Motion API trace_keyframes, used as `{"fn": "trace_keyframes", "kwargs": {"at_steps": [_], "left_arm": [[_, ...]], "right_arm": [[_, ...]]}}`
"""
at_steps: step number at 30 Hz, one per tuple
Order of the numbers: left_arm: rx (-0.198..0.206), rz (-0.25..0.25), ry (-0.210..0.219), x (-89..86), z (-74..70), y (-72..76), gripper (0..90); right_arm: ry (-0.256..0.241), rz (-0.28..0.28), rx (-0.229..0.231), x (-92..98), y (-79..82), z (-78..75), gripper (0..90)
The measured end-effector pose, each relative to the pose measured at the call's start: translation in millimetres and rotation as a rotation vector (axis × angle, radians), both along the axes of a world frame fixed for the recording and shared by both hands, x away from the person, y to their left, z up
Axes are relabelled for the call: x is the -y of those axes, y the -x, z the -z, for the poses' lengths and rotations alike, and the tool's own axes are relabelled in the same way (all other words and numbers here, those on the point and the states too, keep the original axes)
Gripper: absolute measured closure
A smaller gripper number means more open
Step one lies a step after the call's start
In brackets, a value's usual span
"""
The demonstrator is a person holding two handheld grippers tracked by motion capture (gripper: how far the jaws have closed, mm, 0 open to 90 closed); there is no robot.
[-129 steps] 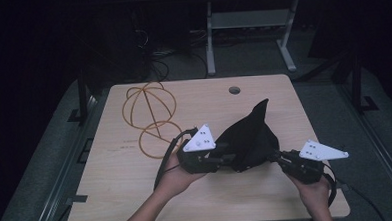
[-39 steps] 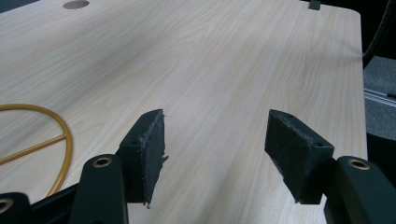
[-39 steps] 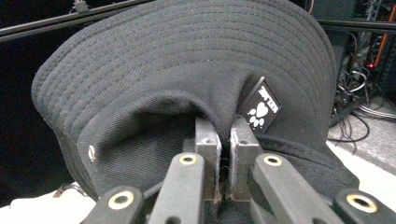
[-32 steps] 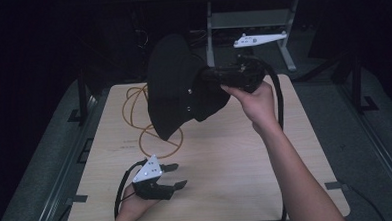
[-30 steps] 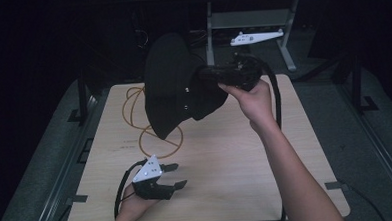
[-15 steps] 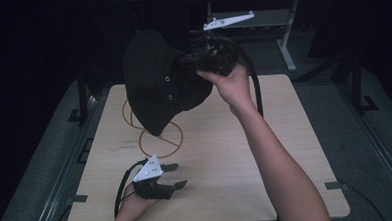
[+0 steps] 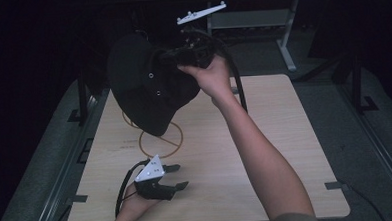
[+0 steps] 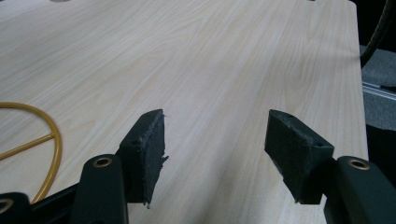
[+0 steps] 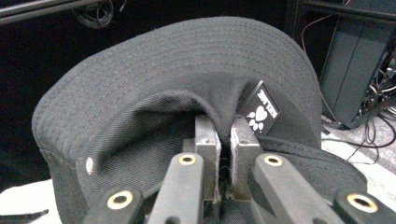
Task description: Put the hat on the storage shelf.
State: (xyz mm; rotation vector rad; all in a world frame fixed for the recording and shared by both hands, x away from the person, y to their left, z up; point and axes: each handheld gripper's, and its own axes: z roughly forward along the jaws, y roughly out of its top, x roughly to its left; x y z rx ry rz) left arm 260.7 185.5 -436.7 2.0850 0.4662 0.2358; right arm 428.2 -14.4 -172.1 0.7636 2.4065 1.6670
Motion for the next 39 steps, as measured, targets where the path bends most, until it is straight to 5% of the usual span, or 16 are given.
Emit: {"fn": "trace_keyframes", "kwargs": {"at_steps": [17, 24, 29, 33, 39], "left_arm": [[0.004, 0.027, -0.007, 7.8, 2.2, 2.4, 37.5], [0.006, 0.030, -0.001, 8.6, 1.0, 2.6, 37.6], [-0.001, 0.049, -0.010, 11.2, 1.6, 4.9, 37.6], [0.010, 0.062, -0.027, 11.9, 1.1, 6.8, 37.5], [0.014, 0.065, -0.031, 11.9, 0.2, 7.7, 37.6]], "right_arm": [[0.115, -0.035, -0.019, -55.1, -20.2, 1.0, 84.0], [0.210, -0.047, -0.017, -83.0, -25.1, 6.3, 82.9], [0.282, -0.083, -0.042, -115.8, -23.9, 18.8, 63.8], [0.298, -0.087, -0.042, -117.0, -21.9, 24.6, 55.9], [0.245, -0.068, -0.063, -94.4, -18.2, 31.3, 48.8]]}}
